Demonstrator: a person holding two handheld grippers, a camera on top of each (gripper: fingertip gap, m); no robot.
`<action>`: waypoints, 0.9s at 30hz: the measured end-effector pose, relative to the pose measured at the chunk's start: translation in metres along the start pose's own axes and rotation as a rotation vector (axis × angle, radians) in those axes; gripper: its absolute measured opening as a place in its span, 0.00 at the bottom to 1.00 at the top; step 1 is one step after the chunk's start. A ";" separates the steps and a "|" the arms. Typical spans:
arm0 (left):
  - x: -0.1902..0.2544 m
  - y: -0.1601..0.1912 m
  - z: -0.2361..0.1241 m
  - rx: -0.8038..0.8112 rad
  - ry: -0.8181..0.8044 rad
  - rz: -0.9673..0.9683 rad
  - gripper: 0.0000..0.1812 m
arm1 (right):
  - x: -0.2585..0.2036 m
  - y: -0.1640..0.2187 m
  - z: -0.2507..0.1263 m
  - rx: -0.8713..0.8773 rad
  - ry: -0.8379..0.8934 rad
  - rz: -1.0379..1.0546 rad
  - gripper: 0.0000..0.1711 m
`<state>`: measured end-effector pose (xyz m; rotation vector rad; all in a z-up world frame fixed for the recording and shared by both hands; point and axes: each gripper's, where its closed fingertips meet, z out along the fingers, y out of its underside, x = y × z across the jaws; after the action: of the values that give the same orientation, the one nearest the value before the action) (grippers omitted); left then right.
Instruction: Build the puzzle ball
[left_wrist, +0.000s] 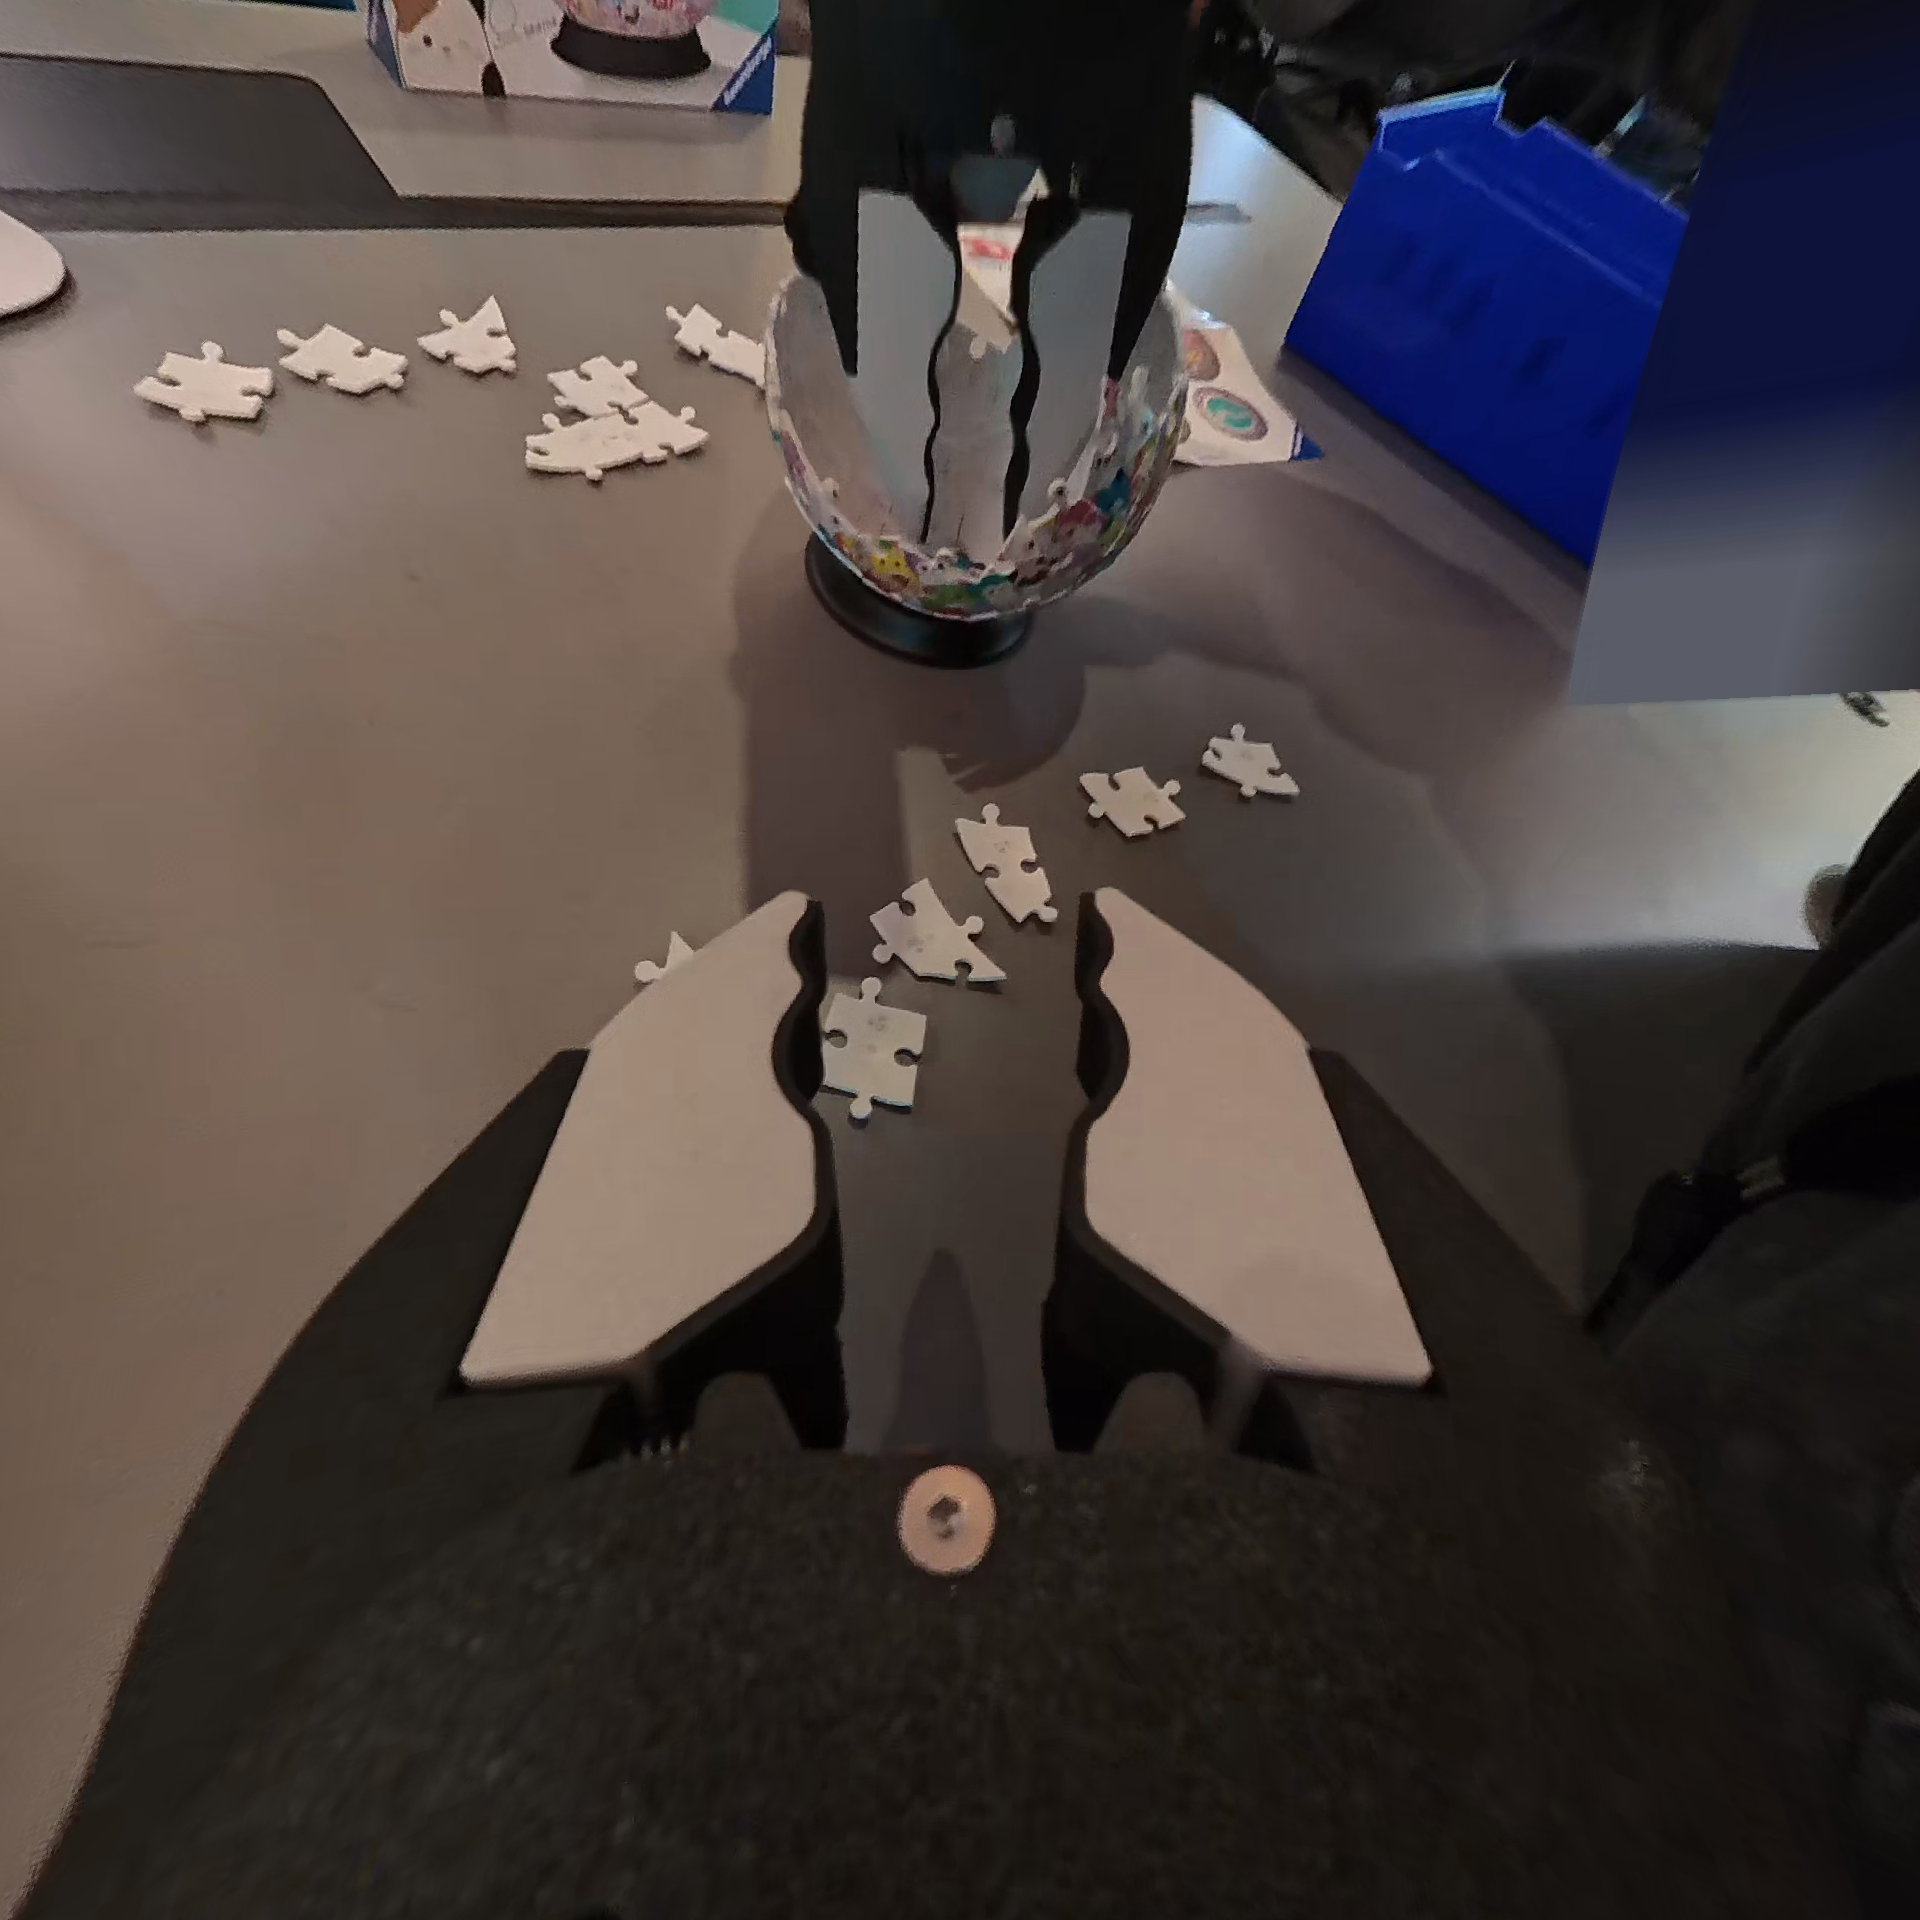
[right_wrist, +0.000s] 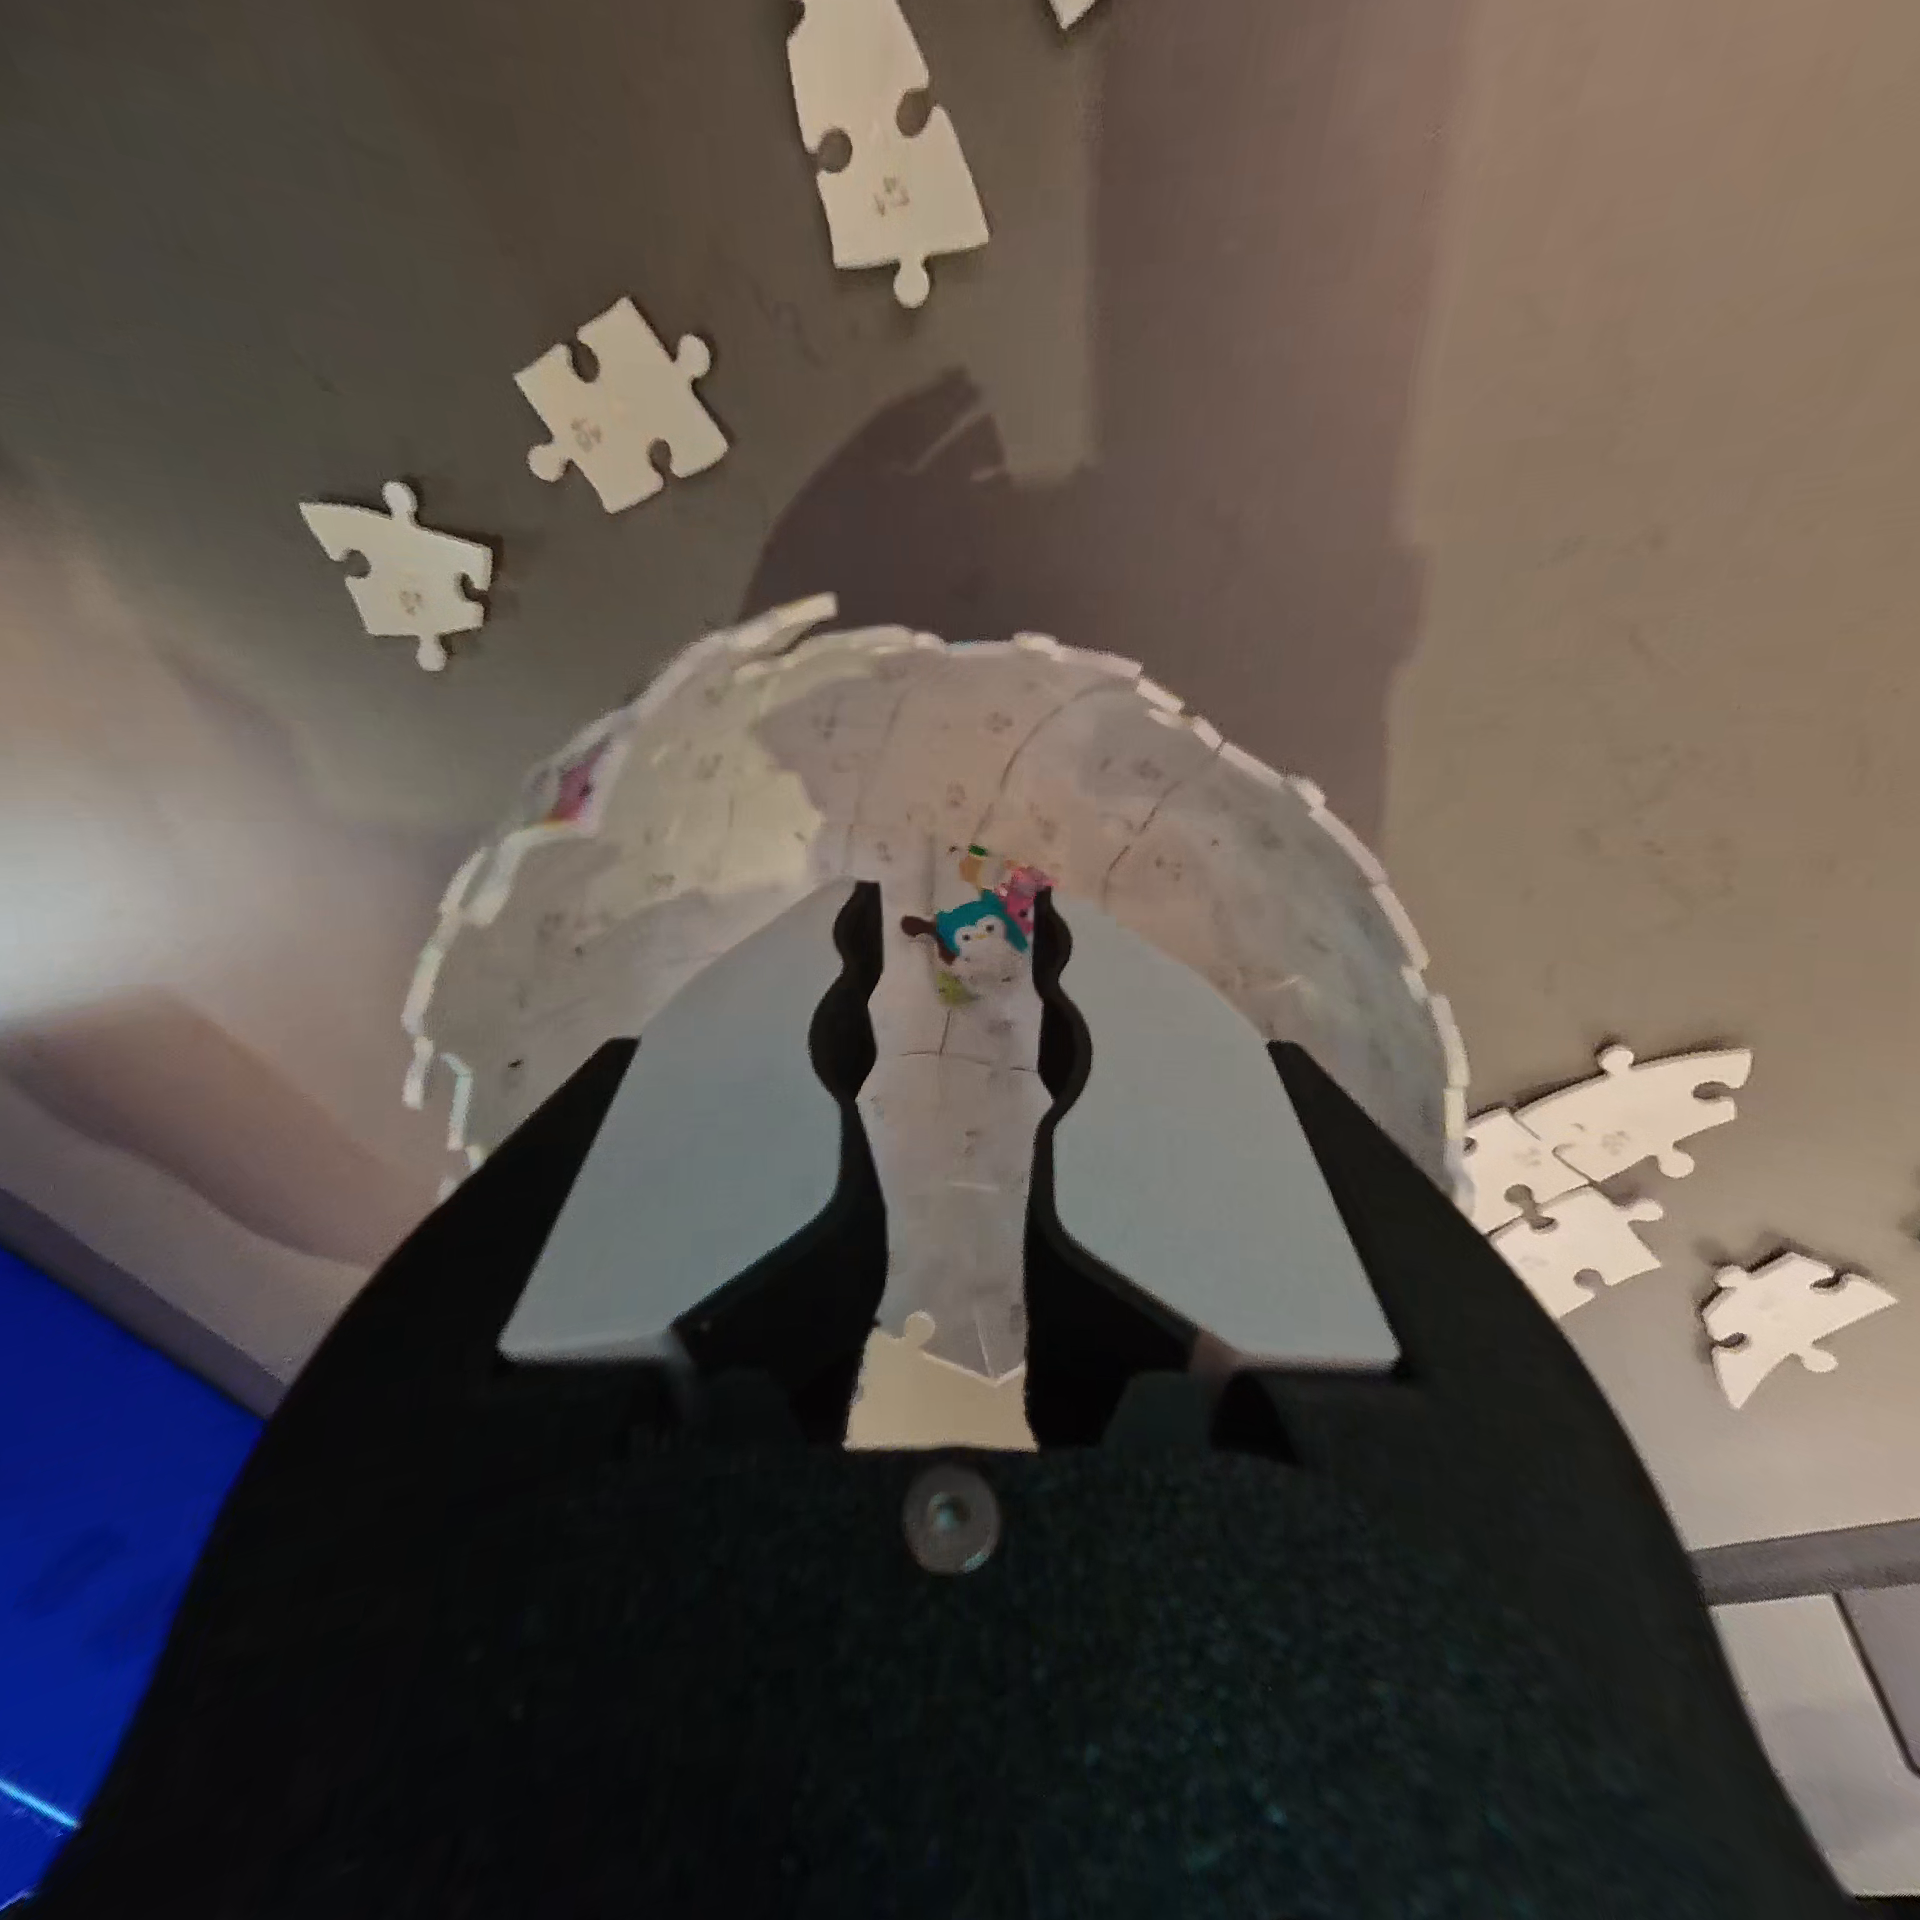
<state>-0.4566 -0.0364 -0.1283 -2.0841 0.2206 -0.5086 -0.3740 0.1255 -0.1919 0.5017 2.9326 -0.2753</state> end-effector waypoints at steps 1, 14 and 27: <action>-0.001 -0.001 -0.002 0.010 0.005 -0.014 0.25 | 0.001 0.000 0.002 -0.005 0.001 0.001 0.16; -0.005 0.008 -0.005 -0.016 -0.014 -0.013 0.26 | 0.005 0.008 0.009 -0.069 0.024 -0.001 0.18; -0.001 0.010 -0.003 -0.028 0.002 -0.013 0.26 | 0.004 0.011 0.016 -0.096 0.017 -0.022 0.18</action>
<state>-0.4585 -0.0439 -0.1350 -2.1132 0.2165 -0.5181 -0.3720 0.1334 -0.2095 0.4605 2.9514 -0.1322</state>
